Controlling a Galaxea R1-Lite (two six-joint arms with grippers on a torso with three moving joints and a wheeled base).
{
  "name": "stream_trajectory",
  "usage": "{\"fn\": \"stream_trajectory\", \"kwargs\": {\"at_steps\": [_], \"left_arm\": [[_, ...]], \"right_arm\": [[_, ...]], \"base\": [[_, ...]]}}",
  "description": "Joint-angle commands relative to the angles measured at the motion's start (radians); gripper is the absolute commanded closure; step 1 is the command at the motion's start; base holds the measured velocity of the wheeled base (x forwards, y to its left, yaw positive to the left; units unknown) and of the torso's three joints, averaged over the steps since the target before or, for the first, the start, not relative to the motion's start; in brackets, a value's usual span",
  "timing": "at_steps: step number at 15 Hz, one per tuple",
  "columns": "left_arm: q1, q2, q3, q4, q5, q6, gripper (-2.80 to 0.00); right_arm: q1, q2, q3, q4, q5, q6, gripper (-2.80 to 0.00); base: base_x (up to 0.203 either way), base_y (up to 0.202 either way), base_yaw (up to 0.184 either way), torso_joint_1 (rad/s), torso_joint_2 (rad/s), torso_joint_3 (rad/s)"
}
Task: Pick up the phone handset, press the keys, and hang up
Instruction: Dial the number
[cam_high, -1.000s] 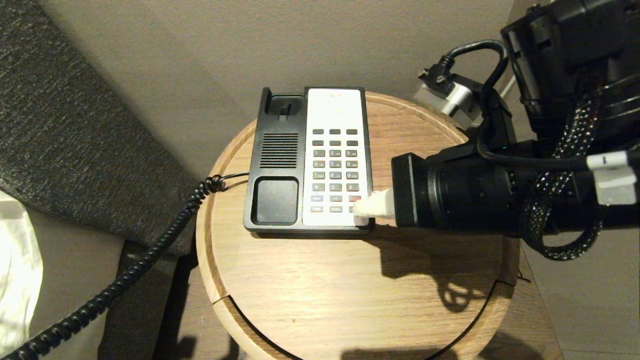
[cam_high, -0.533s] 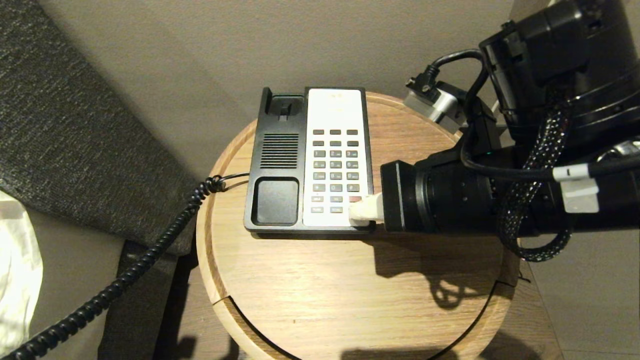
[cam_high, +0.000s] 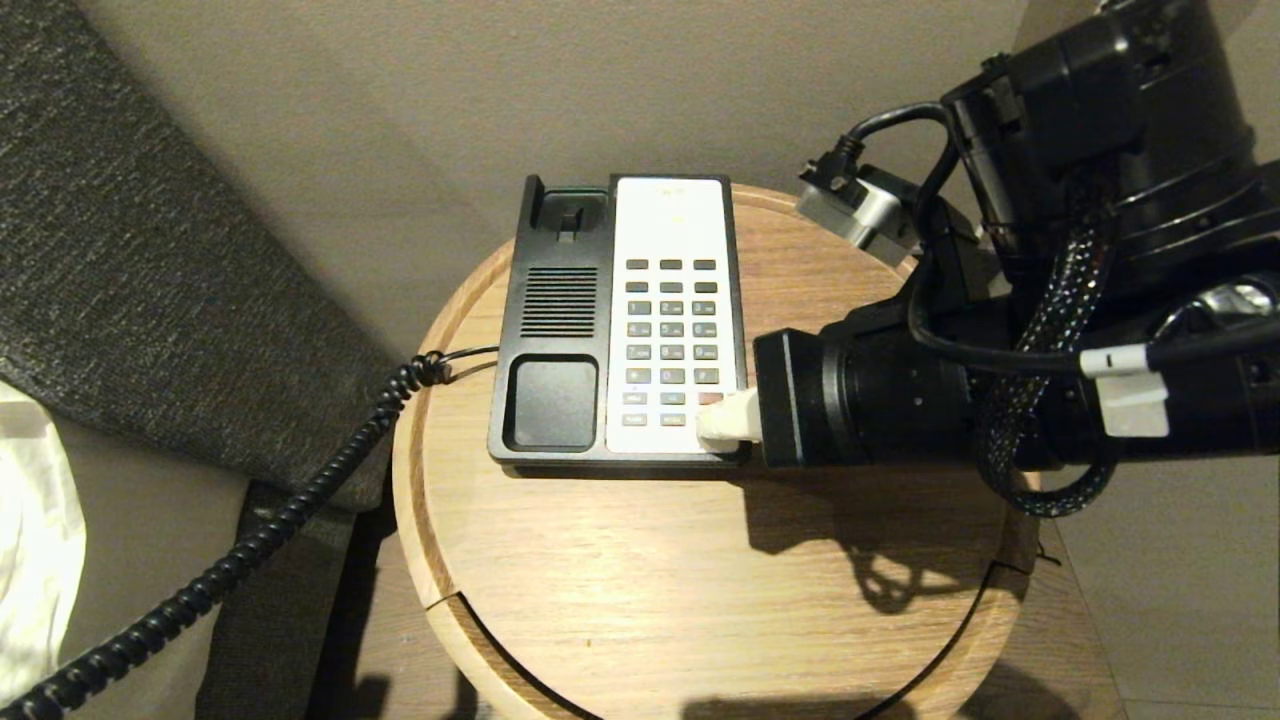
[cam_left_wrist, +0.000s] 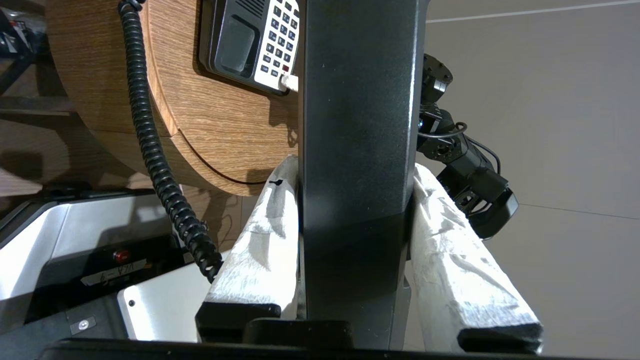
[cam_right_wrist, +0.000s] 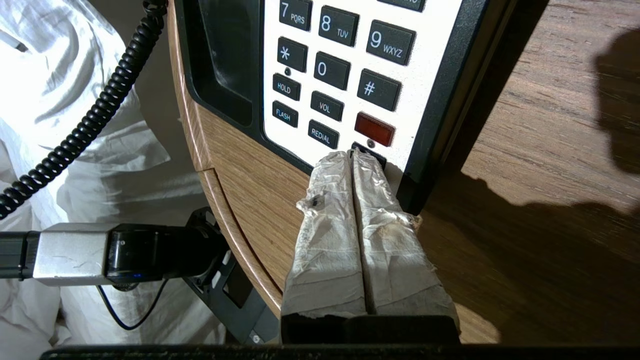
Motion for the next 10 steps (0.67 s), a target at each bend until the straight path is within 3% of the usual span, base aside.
{"fn": "stream_trajectory", "kwargs": {"at_steps": [1,10], "left_arm": [[-0.001,-0.001,0.0,0.004,0.002,-0.006,0.0],[0.008,-0.001,0.0,0.005,-0.004,-0.006,0.0]], "right_arm": [[-0.015,0.006,-0.002,0.002,-0.001,-0.009,0.0],[-0.021,-0.017,0.002,0.004,0.009,-0.016,0.0]], "base": [[0.0,0.0,0.0,0.0,0.0,0.0],[0.0,0.0,0.0,0.0,0.0,0.0]]}}
